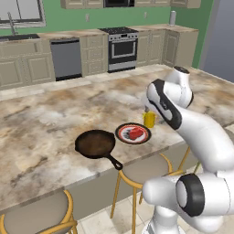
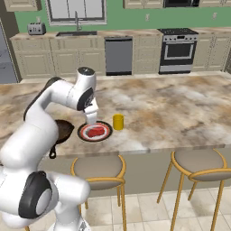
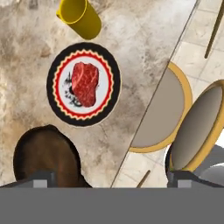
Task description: Pick up the pan with the steak in it and place it on the dining table. Then place the steak on the plate.
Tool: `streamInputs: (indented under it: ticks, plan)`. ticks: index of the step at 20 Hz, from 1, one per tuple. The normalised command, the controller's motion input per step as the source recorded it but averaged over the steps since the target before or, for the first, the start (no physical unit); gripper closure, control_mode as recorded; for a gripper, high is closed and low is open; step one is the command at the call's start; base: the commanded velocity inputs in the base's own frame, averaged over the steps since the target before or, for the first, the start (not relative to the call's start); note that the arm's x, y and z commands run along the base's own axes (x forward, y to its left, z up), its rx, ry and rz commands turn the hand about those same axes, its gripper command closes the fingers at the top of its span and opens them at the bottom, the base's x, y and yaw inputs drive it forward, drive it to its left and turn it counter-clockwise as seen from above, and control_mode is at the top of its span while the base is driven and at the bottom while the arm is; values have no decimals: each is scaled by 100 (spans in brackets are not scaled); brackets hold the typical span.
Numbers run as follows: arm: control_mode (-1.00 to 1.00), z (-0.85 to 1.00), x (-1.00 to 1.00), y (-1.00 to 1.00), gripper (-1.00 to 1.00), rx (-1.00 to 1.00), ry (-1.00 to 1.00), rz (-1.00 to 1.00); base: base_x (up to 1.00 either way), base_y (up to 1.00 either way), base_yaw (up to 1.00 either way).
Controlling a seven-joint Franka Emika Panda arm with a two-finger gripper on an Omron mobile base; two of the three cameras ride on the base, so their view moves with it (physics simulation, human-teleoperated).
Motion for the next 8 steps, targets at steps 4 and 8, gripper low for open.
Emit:
streamInputs:
  ticks: [4, 8]
  plan:
    - [-100, 54, -67, -1, -100, 1, 0, -3, 0, 0, 0]
    - [-100, 46, -60, 0, -100, 0, 0, -3, 0, 0, 0]
